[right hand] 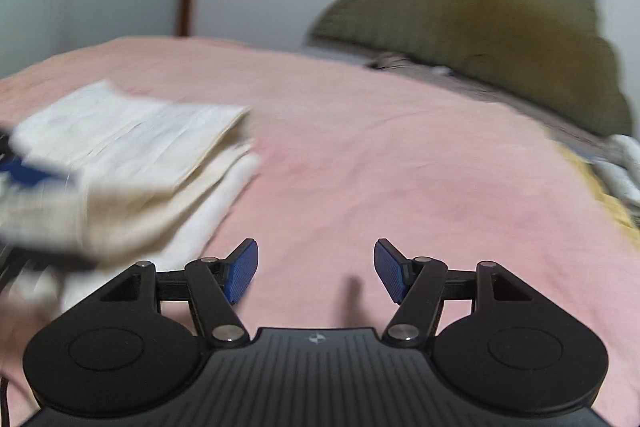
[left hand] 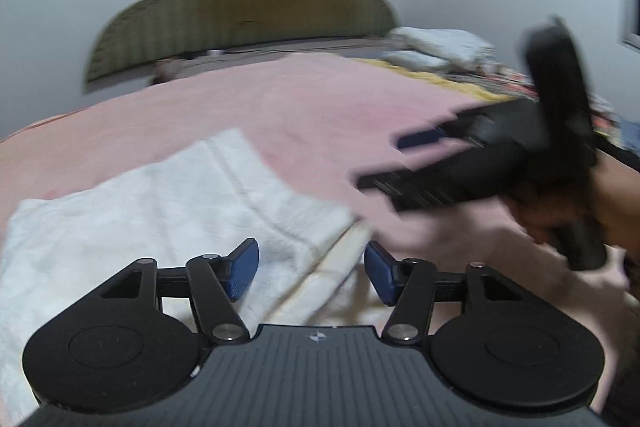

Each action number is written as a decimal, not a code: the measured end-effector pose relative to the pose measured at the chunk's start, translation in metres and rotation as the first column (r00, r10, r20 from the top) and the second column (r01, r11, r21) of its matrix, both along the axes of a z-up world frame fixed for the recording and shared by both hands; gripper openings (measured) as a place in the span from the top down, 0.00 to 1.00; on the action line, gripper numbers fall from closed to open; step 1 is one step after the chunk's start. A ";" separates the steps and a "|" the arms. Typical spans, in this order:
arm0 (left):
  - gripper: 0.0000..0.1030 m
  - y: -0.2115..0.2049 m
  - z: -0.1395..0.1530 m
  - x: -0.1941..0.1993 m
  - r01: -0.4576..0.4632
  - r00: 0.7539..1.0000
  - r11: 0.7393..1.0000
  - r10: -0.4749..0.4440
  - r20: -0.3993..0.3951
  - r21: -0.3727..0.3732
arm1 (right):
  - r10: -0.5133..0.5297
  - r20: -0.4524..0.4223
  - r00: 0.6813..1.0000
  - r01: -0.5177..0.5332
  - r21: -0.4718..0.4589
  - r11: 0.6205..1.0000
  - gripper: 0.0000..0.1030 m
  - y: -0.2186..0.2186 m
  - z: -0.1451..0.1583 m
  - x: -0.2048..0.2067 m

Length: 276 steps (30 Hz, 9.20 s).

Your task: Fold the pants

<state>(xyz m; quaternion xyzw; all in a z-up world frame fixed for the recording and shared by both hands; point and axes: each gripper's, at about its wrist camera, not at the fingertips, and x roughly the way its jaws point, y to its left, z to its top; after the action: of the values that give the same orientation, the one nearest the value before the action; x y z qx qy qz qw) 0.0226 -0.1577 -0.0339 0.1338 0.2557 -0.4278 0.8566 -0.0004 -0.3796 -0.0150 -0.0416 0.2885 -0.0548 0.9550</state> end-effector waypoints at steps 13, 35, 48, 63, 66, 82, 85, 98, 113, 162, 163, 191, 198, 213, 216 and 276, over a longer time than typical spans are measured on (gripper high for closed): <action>0.38 0.113 0.012 0.027 -0.408 0.907 0.913 0.408 0.101 -0.027 | 0.165 0.009 0.986 -0.165 0.030 0.986 0.27 0.075 -0.004 0.022; 0.20 0.166 0.006 0.035 -0.557 0.830 0.827 0.555 -0.055 -0.071 | -0.034 0.130 0.991 -0.001 0.259 0.966 0.16 0.068 0.000 -0.006; 0.05 0.168 -0.013 0.045 -0.627 0.773 0.778 0.617 -0.145 -0.032 | -0.007 -0.002 1.000 0.007 0.414 0.910 0.00 0.062 -0.031 0.011; 0.00 0.170 -0.024 0.048 -0.650 0.757 0.758 0.641 -0.126 -0.045 | -0.010 0.003 1.000 0.008 0.439 0.898 0.00 0.059 -0.033 0.010; 0.00 0.177 -0.026 0.053 -0.648 0.756 0.758 0.629 -0.183 -0.069 | -0.011 0.013 1.000 0.004 0.466 0.885 0.00 0.055 -0.033 0.009; 0.02 0.211 -0.022 0.141 -0.534 0.724 0.810 0.288 -0.627 -0.244 | 0.155 -0.018 0.988 -0.118 0.563 0.818 0.33 0.006 -0.030 0.065; 0.03 0.198 -0.022 0.146 -0.521 0.734 0.817 0.279 -0.620 -0.249 | 0.176 -0.026 0.984 -0.131 0.566 0.814 0.43 0.005 -0.028 0.072; 0.79 0.146 0.001 0.098 -0.470 0.869 0.876 0.437 -0.231 -0.109 | 0.192 0.064 0.979 -0.203 0.313 0.928 0.72 0.051 0.001 0.048; 0.83 0.141 0.058 0.088 -0.458 0.870 0.876 0.477 0.126 -0.153 | 0.286 0.149 0.947 -0.312 0.204 0.928 0.79 0.080 0.041 0.087; 0.05 0.182 0.017 0.056 -0.771 0.628 0.626 0.778 -0.025 0.115 | 0.290 -0.041 0.956 -0.262 0.324 0.909 0.19 0.191 0.031 0.043; 0.05 0.183 0.016 0.057 -0.775 0.623 0.622 0.782 -0.034 0.116 | 0.285 -0.040 0.958 -0.257 0.331 0.908 0.19 0.189 0.032 0.042; 0.00 0.182 -0.002 0.065 -0.760 0.644 0.632 0.764 0.041 0.152 | 0.095 -0.090 0.991 -0.074 0.213 0.974 0.00 0.177 -0.026 0.078; 0.00 0.188 -0.004 0.064 -0.763 0.637 0.633 0.770 -0.008 0.128 | 0.090 -0.093 0.992 -0.070 0.203 0.977 0.00 0.180 -0.028 0.078; 0.00 0.189 -0.004 0.066 -0.763 0.637 0.634 0.771 -0.020 0.124 | 0.080 -0.101 0.992 -0.060 0.191 0.980 0.00 0.182 -0.028 0.080; 0.00 0.189 -0.004 0.066 -0.764 0.637 0.634 0.771 -0.020 0.124 | 0.069 -0.103 0.992 -0.048 0.190 0.981 0.00 0.183 -0.028 0.081; 0.00 0.188 -0.005 0.068 -0.775 0.623 0.621 0.782 -0.023 0.123 | 0.047 -0.103 0.994 -0.027 0.183 0.983 0.00 0.186 -0.029 0.083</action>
<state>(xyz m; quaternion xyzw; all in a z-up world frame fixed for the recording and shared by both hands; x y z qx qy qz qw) 0.0910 0.0302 -0.0388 0.0370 0.3412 -0.0063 0.9392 0.0825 -0.1935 -0.0436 0.0373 0.3423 -0.0083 0.9388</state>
